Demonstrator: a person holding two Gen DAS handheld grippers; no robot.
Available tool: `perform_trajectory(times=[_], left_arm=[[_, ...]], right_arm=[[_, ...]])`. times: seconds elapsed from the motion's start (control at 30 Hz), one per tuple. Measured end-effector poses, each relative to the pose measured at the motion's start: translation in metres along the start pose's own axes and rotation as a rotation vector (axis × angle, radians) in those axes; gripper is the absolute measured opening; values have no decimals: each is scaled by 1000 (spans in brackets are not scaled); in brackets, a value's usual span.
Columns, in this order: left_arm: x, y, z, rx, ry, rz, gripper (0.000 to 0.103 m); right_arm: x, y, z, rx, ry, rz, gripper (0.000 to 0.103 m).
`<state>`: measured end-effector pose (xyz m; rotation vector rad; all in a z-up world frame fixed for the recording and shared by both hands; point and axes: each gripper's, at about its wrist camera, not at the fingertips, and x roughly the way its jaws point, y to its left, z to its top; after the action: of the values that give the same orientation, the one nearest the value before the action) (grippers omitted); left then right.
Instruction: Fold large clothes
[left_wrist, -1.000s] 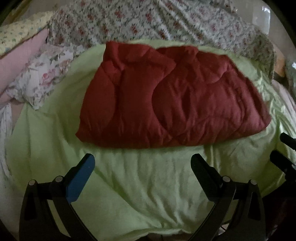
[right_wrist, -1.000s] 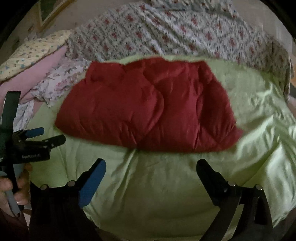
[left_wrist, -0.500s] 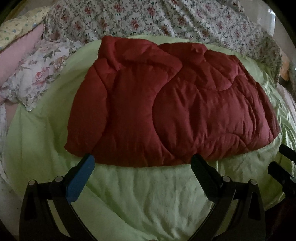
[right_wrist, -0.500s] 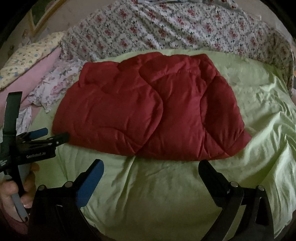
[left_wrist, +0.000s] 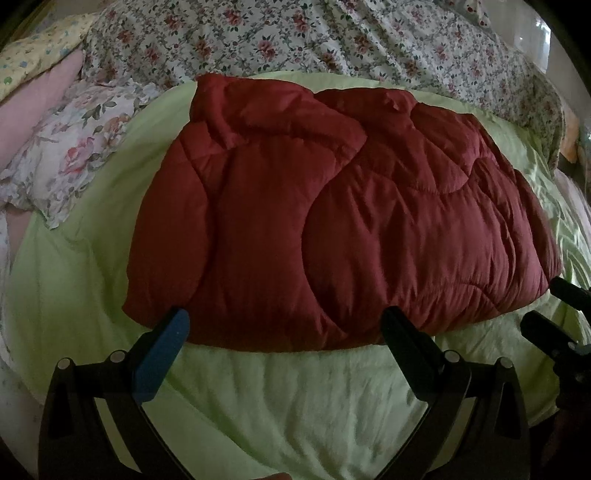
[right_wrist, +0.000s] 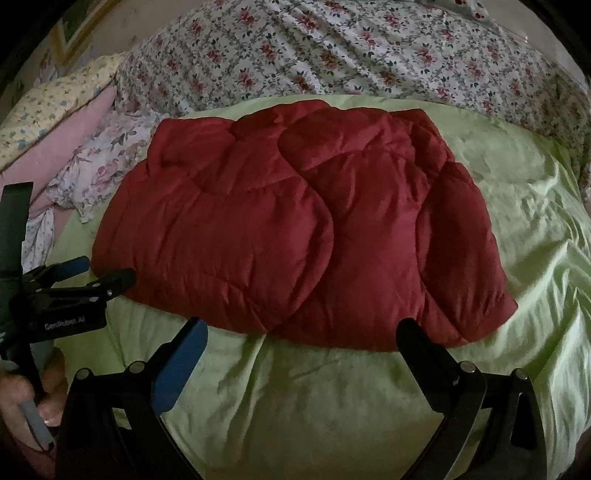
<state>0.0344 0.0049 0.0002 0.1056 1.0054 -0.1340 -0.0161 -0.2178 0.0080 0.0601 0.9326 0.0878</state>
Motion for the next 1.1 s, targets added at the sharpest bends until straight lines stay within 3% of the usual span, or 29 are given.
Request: perform_trajectory(times=[1.1], left_arm=[[3,-13,17,2,-22,-19,103]], right_arm=[[11,2,27,-1,-14,3,103]])
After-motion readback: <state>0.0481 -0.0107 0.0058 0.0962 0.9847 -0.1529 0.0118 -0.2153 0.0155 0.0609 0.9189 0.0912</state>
